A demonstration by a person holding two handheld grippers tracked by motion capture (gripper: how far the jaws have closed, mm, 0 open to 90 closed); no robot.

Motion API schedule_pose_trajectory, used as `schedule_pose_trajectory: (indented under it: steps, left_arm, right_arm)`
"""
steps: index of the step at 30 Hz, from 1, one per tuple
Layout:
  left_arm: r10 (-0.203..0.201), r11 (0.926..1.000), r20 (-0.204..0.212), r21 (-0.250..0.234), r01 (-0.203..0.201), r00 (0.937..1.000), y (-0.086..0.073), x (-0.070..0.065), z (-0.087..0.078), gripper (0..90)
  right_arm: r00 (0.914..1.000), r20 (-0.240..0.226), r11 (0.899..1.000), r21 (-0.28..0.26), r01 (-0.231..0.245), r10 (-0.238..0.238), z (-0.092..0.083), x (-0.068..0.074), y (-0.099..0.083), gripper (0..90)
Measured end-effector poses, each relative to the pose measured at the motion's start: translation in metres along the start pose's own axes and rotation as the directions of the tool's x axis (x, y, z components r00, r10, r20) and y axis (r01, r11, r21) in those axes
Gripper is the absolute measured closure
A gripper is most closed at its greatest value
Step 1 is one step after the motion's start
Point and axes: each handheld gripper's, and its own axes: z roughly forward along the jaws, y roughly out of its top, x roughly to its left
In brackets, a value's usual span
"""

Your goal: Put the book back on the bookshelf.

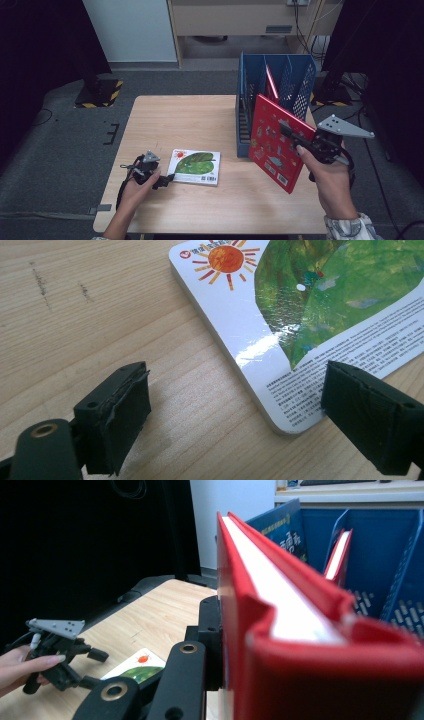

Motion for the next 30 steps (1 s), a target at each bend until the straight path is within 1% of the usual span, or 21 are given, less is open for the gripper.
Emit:
schedule_pose_trajectory:
  steps: [3, 7, 11, 14, 22, 24, 27, 30]
  left_arm:
    - [-0.009, 1.0000, -0.001, 0.000, 0.009, 1.0000, 0.000, 0.000, 0.000, 10.9]
    - [-0.010, 1.0000, -0.008, -0.002, 0.010, 0.9999, 0.000, 0.001, 0.000, 10.0]
    - [-0.017, 0.9998, -0.006, -0.006, 0.017, 0.9998, 0.000, 0.001, 0.000, 10.0]
    - [-0.008, 1.0000, -0.009, -0.004, 0.008, 0.9999, 0.000, 0.001, 0.000, 10.0]
    - [-0.005, 1.0000, -0.011, -0.002, 0.005, 0.9999, 0.000, 0.001, 0.000, 10.0]
    - [-0.010, 0.9999, -0.010, -0.004, 0.010, 0.9999, 0.000, 0.001, 0.000, 10.0]
    - [-0.005, 1.0000, -0.013, -0.001, 0.005, 0.9999, 0.000, 0.001, -0.001, 10.0]
    - [-0.013, 0.9998, -0.014, -0.013, 0.013, 0.9998, 0.000, 0.002, -0.001, 9.6]
  right_arm:
    - [1.0000, 0.008, 1.000, -0.008, 0.001, -0.001, -0.001, -0.003, 0.008, 79.2]
    - [0.9997, 0.023, 1.000, -0.019, 0.000, 0.000, -0.002, -0.008, 0.017, 79.1]
    - [0.9990, 0.044, 1.000, -0.022, 0.001, 0.000, -0.003, -0.014, 0.023, 79.2]
    - [0.9981, 0.062, 1.000, -0.024, 0.001, 0.001, -0.005, -0.019, 0.024, 79.1]
    - [0.9955, 0.094, 1.000, -0.021, 0.005, -0.003, -0.013, -0.026, 0.023, 79.2]
    - [0.9950, 0.100, 1.000, -0.018, 0.005, -0.003, -0.015, -0.028, 0.023, 79.2]
    - [0.9940, 0.109, 1.000, -0.011, 0.006, -0.004, -0.017, -0.032, 0.023, 79.2]
    - [0.9923, 0.124, 1.000, -0.010, -0.001, 0.003, -0.020, -0.036, 0.023, 79.2]
